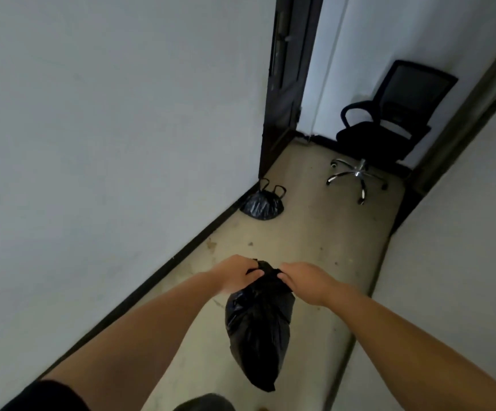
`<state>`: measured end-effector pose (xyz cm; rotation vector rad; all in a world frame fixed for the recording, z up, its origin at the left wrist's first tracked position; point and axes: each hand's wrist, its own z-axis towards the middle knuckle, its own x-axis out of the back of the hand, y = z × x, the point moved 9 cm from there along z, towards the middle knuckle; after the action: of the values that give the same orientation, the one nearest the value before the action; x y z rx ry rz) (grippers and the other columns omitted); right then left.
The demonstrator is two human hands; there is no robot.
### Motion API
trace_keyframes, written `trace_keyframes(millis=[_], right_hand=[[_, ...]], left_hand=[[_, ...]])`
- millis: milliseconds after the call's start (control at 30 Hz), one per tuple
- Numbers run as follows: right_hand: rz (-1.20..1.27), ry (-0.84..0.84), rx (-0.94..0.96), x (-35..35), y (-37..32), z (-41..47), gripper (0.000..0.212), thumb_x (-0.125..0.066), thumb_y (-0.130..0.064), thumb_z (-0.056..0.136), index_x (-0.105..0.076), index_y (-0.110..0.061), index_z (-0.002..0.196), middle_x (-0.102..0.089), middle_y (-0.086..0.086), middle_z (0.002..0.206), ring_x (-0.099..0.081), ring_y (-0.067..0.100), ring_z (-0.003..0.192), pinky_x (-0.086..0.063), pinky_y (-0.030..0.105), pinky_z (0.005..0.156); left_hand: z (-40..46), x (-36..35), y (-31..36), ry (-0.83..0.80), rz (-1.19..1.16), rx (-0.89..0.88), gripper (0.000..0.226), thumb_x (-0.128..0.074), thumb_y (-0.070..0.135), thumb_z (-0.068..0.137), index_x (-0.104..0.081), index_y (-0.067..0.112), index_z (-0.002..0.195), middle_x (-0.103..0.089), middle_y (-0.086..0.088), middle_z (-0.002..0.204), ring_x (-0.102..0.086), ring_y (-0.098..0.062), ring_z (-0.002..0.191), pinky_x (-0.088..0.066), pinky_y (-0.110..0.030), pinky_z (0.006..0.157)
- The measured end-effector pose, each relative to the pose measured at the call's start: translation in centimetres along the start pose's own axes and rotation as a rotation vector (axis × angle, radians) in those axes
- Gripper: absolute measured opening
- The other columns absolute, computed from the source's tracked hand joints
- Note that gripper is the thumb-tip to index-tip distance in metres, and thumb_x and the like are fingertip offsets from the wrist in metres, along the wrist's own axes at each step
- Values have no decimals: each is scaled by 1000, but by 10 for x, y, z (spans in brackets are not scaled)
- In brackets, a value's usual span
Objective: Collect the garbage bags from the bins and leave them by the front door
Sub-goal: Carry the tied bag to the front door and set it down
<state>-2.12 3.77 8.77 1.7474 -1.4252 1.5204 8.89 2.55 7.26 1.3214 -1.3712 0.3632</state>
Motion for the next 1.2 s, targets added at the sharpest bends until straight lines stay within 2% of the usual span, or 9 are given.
trace_keyframes(millis=[167,333,567,733,833,967,1067,1133,1200], right_hand=[[20,-34,5,27,46,64,32,-31,-30,102,-52,-5,100,-62,17,103,-57,33,91,-46,42,78],[22,-36,-20,53,89,146,31,-33,-29,101,-52,-6,97,-63,17,101,-58,32,90,-42,38,74],[82,-33,-75,98,138,261,30,-32,-29,101,-52,-8,96,-62,15,102,-57,30,90,-40,36,73],[134,-7,-118,122,169,328,29,-34,-29,101,-51,-8,92,-62,16,96,-56,32,85,-38,36,68],[163,-17,-123,128,188,370,26,-34,-29,100,-48,-11,87,-61,15,90,-55,31,79,-34,34,63],[233,-65,-101,132,207,435,31,-33,-30,101,-53,-6,99,-62,16,92,-58,32,83,-44,40,70],[309,-111,-74,132,216,489,34,-34,-30,101,-54,-3,105,-63,17,96,-59,33,89,-46,41,77],[360,-174,-60,125,219,526,28,-34,-29,100,-54,-10,93,-60,10,82,-57,29,80,-43,38,72],[400,-245,-44,113,219,565,26,-34,-29,100,-47,-14,83,-47,-3,66,-48,21,67,-36,33,63]], left_hand=[[75,26,-22,-19,15,17,31,-36,35,100,-45,15,78,-49,-5,74,-51,-26,75,-34,-32,65],[159,59,-58,-9,23,19,31,-37,36,99,-45,16,76,-42,5,64,-46,-22,68,-31,-31,63],[271,120,-111,-66,3,-16,31,-39,36,98,-45,15,76,-41,7,63,-45,-19,68,-30,-29,62],[341,157,-142,-109,-29,10,32,-41,35,98,-47,11,77,-53,-9,78,-53,-27,75,-39,-33,67],[376,168,-166,-131,-54,42,32,-40,35,98,-47,11,78,-55,-12,79,-51,-24,73,-38,-32,67],[426,179,-209,-138,-99,142,32,-38,34,99,-49,9,82,-59,-15,86,-55,-28,80,-39,-33,70],[464,185,-245,-158,-170,238,33,-35,27,100,-57,3,101,-62,-16,104,-58,-31,97,-45,-36,84],[486,186,-268,-171,-183,298,32,-34,21,100,-57,5,115,-59,-16,117,-55,-31,107,-44,-37,91],[507,184,-295,-176,-203,364,32,-34,16,99,-55,7,121,-57,-15,122,-54,-30,111,-43,-36,90]])
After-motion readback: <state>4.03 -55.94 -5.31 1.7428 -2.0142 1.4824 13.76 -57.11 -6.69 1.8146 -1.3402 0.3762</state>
